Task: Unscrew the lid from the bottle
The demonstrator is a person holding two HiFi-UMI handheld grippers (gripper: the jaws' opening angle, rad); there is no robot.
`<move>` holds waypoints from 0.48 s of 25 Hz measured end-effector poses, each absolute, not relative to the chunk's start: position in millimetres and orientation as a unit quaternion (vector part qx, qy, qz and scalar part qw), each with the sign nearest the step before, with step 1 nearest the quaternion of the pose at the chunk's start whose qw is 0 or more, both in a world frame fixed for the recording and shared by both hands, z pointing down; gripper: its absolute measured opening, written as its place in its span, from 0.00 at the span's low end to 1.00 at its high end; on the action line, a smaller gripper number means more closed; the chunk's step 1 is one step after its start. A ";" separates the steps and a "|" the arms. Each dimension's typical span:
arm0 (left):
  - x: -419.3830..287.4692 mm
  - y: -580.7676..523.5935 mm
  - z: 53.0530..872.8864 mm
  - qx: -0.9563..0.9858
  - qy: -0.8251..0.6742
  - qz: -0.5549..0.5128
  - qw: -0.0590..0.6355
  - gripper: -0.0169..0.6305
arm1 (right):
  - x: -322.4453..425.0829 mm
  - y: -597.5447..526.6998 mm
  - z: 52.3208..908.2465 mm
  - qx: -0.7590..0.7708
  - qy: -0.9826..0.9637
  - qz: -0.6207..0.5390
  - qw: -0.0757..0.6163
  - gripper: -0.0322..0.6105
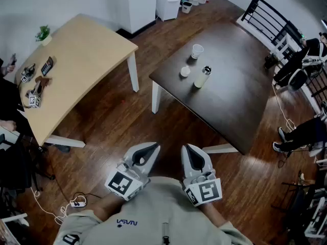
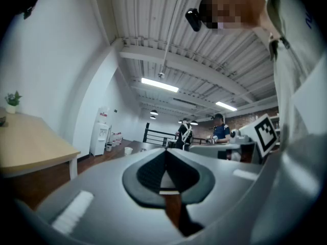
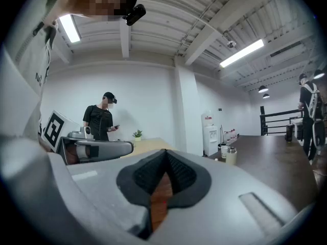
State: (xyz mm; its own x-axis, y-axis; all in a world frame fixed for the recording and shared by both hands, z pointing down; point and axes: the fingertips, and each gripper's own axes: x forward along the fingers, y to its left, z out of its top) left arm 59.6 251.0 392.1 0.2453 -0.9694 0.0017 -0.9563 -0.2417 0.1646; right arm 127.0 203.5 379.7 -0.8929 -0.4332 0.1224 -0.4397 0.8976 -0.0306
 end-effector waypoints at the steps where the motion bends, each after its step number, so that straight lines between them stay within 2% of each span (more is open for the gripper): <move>1: 75.8 253.4 392.5 0.786 -0.612 -0.054 0.070 0.03 | 141.2 207.5 379.5 0.222 -0.973 0.029 0.054 0.05; 5: 133.7 270.9 399.2 0.781 -0.616 -0.061 0.090 0.03 | 193.5 230.0 390.1 0.201 -0.977 0.036 0.057 0.05; 12: 175.6 303.8 411.0 0.758 -0.642 -0.052 0.105 0.03 | 248.8 258.1 401.9 0.191 -0.979 0.049 0.053 0.05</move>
State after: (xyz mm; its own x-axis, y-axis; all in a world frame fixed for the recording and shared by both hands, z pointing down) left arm 175.6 303.8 411.0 0.1703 -0.9838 0.0559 -0.9620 -0.1537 0.2256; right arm 248.8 258.1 401.9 -0.9216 -0.3685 0.1217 -0.3788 0.9223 -0.0761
